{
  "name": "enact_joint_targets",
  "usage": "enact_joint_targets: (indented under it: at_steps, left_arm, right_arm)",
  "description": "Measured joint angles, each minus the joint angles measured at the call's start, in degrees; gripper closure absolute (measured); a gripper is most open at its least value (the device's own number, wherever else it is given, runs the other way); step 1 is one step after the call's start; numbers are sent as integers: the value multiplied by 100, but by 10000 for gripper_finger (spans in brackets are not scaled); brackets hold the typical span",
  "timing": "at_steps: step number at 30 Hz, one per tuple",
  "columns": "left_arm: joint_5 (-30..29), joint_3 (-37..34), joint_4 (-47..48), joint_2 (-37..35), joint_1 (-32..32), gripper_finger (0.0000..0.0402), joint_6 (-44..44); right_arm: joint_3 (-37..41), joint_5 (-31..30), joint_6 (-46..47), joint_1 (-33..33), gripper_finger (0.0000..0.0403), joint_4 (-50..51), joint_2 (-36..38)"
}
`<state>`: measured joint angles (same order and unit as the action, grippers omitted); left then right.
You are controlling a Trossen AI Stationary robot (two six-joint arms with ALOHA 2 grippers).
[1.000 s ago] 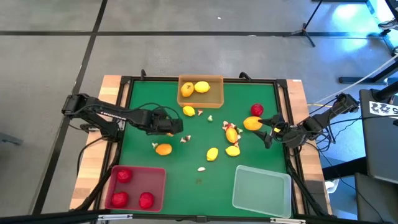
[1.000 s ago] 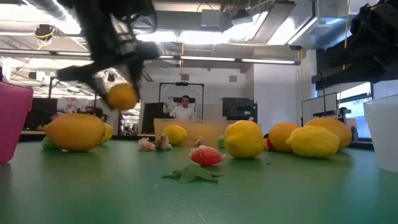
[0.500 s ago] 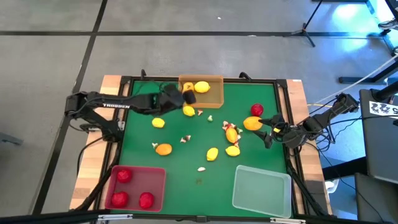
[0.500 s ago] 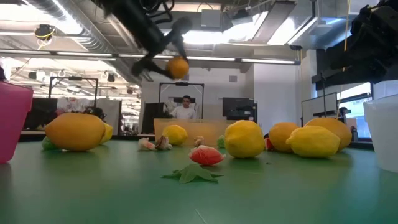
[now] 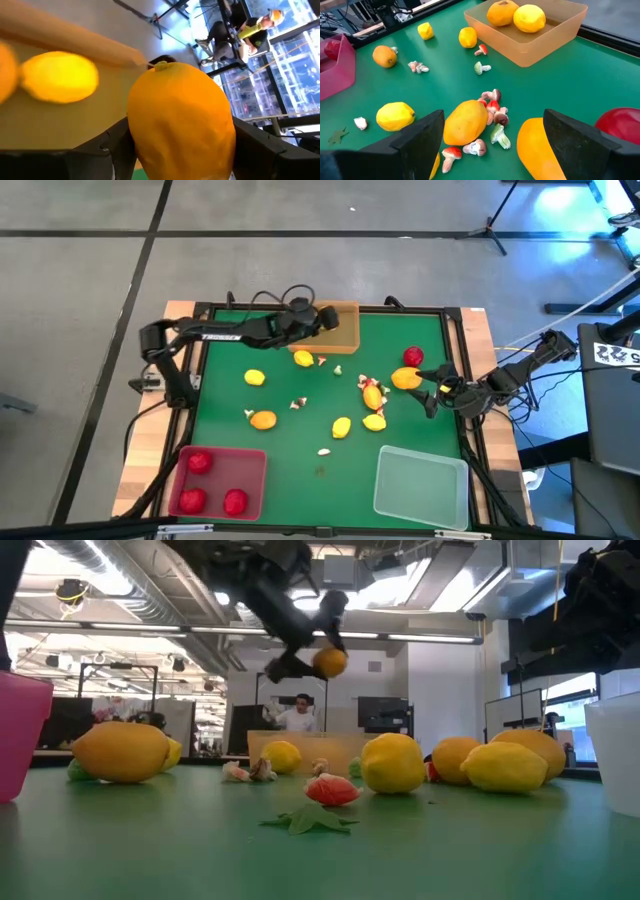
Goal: Sort produce into baskets
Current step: Put the mango into the orange bin
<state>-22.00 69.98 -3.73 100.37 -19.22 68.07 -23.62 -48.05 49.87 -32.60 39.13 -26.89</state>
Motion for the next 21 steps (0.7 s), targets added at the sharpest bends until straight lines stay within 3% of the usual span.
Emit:
enact_joint_targets:
  at_steps: [9, 21]
  left_arm:
    - [273, 1245, 111, 1099, -261, 158, -264]
    - [310, 2253, 1085, 1800, -573, 158, -914]
  right_arm:
    - [0, -40, 2, 0, 66, -2, 2]
    - [0, -38, 0, -1, 66, 0, 1]
